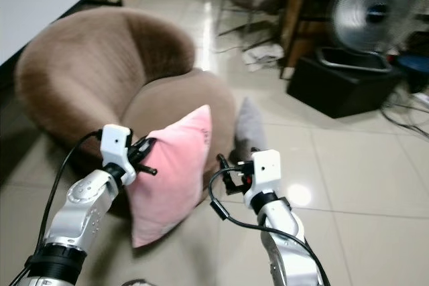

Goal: Move the pillow to the sofa from floor

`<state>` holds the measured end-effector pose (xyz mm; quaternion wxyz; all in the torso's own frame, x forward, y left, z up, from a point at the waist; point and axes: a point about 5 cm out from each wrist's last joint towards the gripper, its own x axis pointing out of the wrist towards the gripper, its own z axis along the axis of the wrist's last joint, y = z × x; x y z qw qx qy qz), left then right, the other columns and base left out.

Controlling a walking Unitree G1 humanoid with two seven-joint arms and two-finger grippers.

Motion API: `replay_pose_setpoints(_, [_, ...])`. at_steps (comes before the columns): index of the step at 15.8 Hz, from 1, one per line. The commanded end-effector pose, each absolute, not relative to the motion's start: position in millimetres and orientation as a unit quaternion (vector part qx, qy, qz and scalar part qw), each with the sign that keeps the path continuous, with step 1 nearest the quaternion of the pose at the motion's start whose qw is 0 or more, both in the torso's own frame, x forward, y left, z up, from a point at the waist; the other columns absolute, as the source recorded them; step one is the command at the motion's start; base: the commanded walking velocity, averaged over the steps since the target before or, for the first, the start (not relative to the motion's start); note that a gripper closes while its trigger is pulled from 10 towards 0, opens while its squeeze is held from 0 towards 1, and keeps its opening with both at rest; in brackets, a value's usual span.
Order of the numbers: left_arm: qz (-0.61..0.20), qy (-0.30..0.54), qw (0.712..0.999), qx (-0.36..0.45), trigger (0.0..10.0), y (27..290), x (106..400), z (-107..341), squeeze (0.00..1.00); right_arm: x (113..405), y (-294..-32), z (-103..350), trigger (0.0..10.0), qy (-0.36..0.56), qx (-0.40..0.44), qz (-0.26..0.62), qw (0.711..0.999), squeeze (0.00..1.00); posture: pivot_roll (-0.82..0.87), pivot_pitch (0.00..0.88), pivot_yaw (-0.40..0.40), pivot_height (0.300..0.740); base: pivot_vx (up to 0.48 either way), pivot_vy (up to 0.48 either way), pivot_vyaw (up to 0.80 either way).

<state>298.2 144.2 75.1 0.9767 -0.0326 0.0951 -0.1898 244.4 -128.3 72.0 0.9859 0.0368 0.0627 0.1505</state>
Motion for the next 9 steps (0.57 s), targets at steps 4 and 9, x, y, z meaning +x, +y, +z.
replay_pose_setpoints(4, [-0.207,0.065,0.976,-0.022,0.0,135.2,308.4,89.2,0.00,240.7,-131.6,68.8,10.0,0.068,0.035,0.140,0.987,0.00,0.02,0.000,0.028,0.740,0.196,-0.410,0.00])
replay_pose_setpoints(9, [-0.208,0.078,0.975,-0.008,0.0,133.2,311.4,84.9,0.00,238.2,-132.0,67.1,10.0,0.072,0.037,0.140,0.987,0.00,0.02,0.000,0.033,0.740,0.273,-0.391,0.00])
